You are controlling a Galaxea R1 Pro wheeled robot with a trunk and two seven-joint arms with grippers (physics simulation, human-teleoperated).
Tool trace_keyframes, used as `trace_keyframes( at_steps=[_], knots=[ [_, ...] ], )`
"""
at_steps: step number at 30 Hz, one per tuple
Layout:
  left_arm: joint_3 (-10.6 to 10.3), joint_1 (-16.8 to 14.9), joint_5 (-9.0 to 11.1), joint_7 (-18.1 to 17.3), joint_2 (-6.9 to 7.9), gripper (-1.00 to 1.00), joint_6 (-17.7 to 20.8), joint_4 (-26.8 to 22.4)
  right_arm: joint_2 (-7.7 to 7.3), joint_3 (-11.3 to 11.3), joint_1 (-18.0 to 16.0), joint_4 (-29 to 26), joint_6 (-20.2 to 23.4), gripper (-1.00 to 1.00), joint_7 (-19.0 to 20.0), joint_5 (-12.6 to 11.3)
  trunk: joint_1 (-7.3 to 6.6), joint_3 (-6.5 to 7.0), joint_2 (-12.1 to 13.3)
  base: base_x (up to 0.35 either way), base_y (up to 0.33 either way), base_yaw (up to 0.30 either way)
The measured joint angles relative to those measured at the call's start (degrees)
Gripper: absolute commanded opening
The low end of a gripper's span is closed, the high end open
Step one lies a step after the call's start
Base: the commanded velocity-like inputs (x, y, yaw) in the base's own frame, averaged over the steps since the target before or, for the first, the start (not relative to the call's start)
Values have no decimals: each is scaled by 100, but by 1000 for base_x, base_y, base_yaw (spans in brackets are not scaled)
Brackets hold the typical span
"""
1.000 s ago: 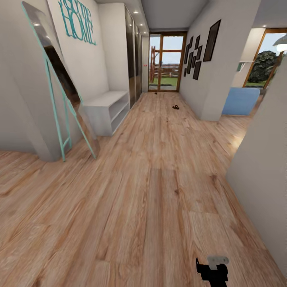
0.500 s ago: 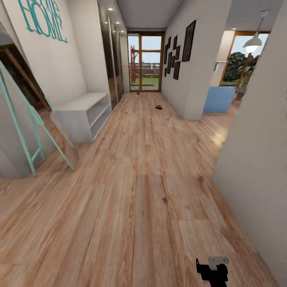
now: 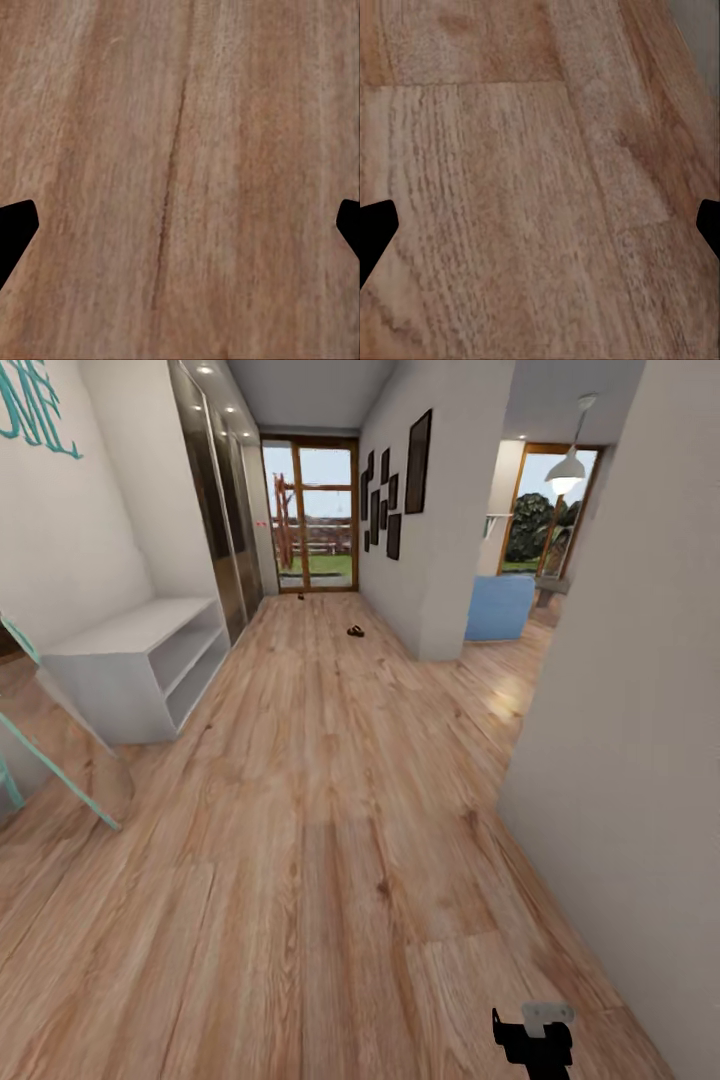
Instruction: Pick up the two gym shoes and the two sandals from the corridor floor and place them onto the hallstand (shoe rack) in the corridor, making sure they are on the rack and not on the floor. Arrange them so the two gym shoes are next to each other and the two sandals are next to each other.
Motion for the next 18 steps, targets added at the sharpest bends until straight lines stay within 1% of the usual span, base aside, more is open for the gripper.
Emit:
trace_keyframes(
  at_steps=[11,13,18],
  knots=[
    [0,0,-3,0,-8,100,-3,2,2,3,74,6,-129,100,8,2,0,0,0,336,14,-259],
    [0,1,-2,0,-8,100,-3,1,4,4,85,7,-148,100,9,4,0,0,0,335,75,-175],
    [0,2,0,0,-6,100,-3,0,7,4,101,8,-176,100,16,8,0,0,0,326,126,-45]
  ],
)
